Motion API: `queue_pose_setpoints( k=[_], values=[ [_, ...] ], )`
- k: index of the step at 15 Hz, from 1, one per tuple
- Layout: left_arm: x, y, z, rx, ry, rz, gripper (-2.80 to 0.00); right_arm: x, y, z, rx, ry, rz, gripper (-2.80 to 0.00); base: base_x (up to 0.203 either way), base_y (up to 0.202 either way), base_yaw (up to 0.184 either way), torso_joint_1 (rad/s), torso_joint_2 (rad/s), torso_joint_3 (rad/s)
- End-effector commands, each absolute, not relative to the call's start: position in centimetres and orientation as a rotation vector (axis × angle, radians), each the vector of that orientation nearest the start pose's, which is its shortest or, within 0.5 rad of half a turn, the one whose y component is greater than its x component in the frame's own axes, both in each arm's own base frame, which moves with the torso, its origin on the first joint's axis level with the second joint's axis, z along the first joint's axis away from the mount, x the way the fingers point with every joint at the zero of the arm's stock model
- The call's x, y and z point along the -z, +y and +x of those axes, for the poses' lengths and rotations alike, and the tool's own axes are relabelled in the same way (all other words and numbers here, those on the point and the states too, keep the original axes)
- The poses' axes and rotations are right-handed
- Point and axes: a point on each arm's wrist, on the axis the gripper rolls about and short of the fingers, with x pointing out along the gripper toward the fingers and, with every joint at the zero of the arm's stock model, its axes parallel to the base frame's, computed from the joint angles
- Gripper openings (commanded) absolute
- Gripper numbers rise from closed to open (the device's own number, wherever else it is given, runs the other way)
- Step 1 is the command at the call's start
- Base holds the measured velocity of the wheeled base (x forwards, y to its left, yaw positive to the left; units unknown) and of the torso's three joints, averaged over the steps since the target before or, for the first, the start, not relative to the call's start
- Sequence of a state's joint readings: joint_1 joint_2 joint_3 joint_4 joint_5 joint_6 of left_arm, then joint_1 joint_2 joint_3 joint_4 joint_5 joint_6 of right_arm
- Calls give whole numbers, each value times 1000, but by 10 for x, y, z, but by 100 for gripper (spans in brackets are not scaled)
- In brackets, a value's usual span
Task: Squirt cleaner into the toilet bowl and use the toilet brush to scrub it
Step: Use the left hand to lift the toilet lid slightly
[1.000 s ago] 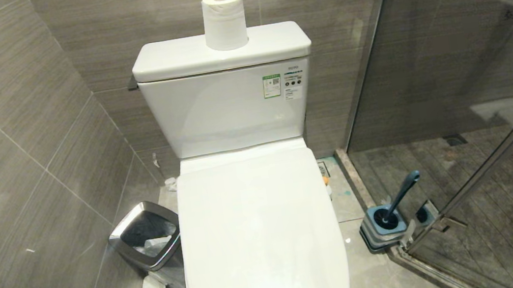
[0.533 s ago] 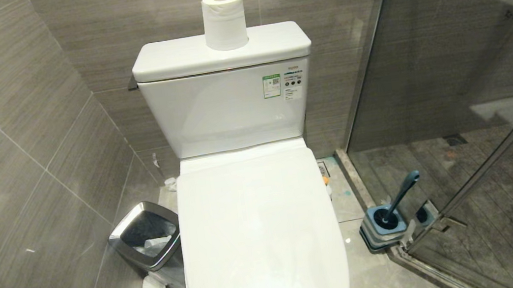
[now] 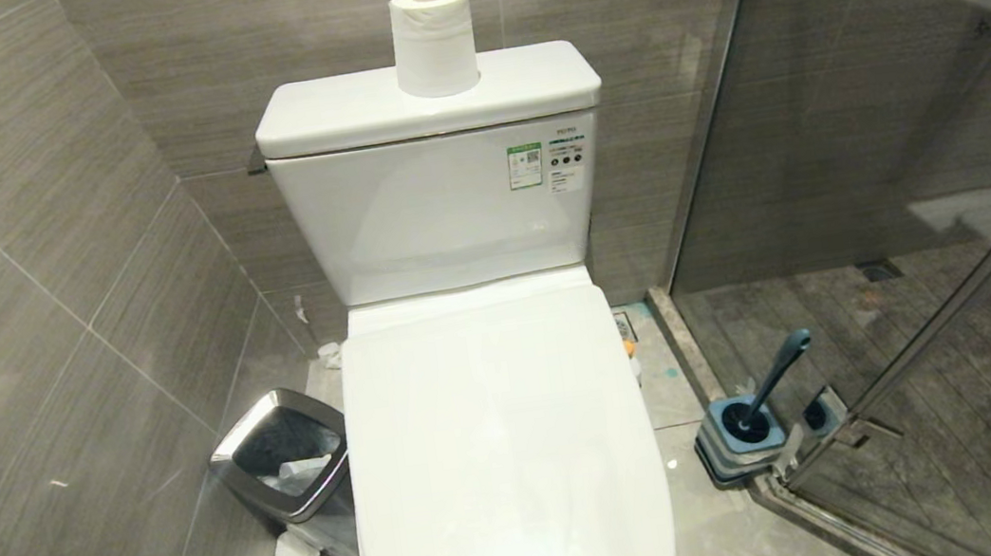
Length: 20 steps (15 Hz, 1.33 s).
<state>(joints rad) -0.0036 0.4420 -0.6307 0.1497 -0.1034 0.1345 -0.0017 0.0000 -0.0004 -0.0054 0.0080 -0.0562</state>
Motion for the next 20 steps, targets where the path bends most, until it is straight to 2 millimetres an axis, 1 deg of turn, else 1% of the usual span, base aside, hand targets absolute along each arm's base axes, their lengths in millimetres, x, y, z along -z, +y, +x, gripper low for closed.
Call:
queue_pose_setpoints(
  k=[1,2,4,7,9,11,15,16,17,20],
  values=[
    [-276,-3,43,127,100,130,-280,-77,0,-23,-7,-6,-57,-280,0,0,0,0,0,0],
    [-280,-3,54,144,152,126,-280,-76,0,-23,-8,-5,-57,-280,0,0,0,0,0,0],
    [-274,-5,65,208,291,114,-280,-76,0,-23,-8,-5,-57,-280,0,0,0,0,0,0],
    [-266,-11,73,328,387,104,-280,-77,0,-23,-7,-6,-57,-280,0,0,0,0,0,0],
    [-263,-15,85,413,430,80,-280,-77,0,-23,-6,-6,-57,-280,0,0,0,0,0,0],
    [-257,-19,102,499,493,38,-280,-77,0,-23,-6,-6,-57,-280,0,0,0,0,0,0],
    [-250,-26,155,693,643,-173,-280,-76,0,-23,-6,-5,-57,-280,0,0,0,0,0,0],
    [-254,-26,166,776,647,-241,-280,-76,0,-23,-6,-5,-57,-280,0,0,0,0,0,0],
    [-257,-21,171,823,639,-298,-280,-76,0,-23,-6,-5,-57,-280,0,0,0,0,0,0],
    [-260,2,173,846,594,-404,-280,-76,0,-23,-7,-5,-57,-280,0,0,0,0,0,0]
  ],
)
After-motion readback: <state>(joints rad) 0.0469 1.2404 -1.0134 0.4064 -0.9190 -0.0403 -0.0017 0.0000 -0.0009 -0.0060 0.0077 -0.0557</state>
